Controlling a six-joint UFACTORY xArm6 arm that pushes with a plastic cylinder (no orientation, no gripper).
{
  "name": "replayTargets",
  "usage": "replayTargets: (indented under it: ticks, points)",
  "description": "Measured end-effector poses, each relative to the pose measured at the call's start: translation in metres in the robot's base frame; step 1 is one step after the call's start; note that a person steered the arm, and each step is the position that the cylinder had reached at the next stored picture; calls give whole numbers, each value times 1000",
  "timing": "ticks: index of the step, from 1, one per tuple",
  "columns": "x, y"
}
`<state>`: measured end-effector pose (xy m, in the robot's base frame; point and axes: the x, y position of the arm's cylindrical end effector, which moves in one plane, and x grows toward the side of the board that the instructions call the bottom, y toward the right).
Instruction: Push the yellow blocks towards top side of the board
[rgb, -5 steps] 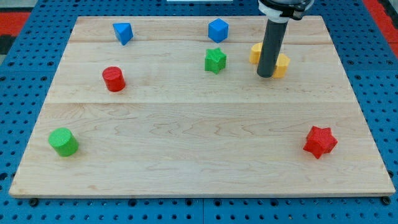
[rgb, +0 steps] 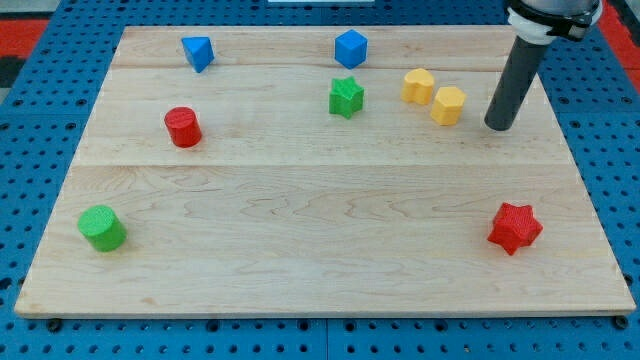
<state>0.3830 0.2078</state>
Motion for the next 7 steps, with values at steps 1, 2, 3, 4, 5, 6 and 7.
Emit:
replayTargets:
  ticks: [1,2,3,4,5,6,7]
  points:
    - [-10,-20]
    - [-16,-46]
    - [-19,-63]
    - [-20,-78]
    - [-24,-81]
    - [-23,-78]
    - [-13,-90]
